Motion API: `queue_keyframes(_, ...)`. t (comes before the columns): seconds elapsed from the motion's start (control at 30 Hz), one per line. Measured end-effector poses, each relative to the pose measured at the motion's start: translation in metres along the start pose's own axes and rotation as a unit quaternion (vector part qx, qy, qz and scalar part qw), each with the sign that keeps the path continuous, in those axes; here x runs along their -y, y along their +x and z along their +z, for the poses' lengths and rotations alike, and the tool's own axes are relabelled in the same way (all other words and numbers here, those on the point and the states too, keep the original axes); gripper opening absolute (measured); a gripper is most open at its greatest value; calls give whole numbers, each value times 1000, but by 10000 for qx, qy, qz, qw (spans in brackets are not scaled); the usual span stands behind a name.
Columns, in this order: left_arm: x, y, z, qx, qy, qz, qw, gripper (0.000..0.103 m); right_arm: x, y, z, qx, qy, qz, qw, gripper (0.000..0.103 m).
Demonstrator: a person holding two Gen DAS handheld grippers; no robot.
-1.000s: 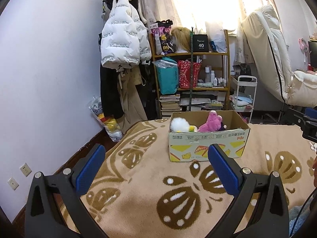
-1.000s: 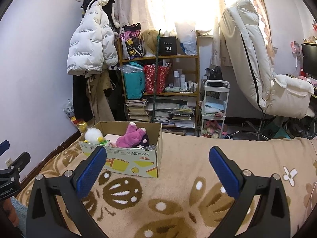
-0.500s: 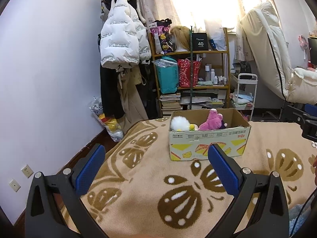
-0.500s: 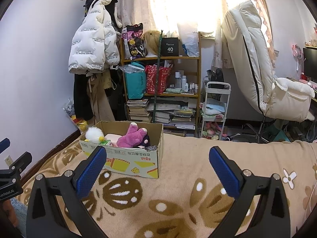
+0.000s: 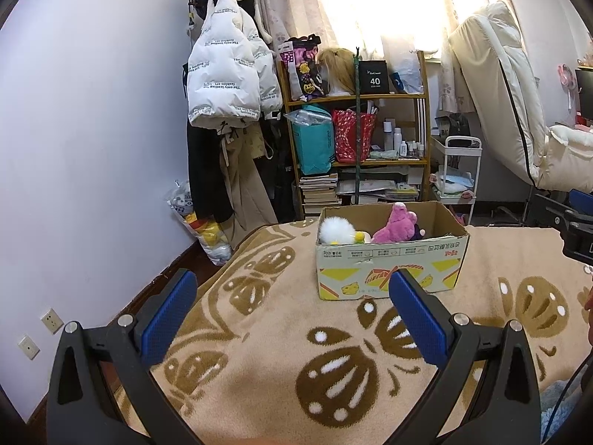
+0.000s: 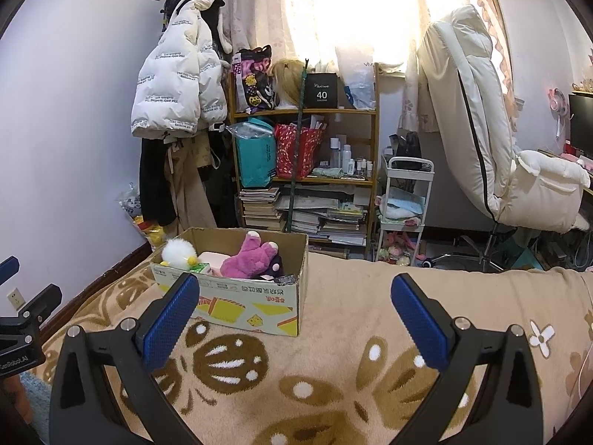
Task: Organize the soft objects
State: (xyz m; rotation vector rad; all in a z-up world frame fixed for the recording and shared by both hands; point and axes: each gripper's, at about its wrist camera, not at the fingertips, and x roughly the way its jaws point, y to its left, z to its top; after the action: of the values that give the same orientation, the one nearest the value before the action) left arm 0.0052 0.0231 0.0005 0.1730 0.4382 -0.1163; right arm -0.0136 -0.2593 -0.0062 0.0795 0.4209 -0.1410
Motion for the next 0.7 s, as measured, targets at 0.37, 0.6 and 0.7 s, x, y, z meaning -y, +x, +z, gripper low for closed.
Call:
queue_keyframes(0.37, -3, 2, 1, -45, 6, 14, 10000, 102, 2, -3, 2, 59, 4, -1, 10000, 103)
queue_keyframes(0.6, -3, 2, 1, -46, 8, 16, 10000, 102, 2, -3, 1, 78, 7, -13, 10000, 103)
queue_keyframes(0.7, -3, 2, 1, -49, 7, 14, 10000, 102, 2, -3, 0, 84, 3, -14, 10000, 103)
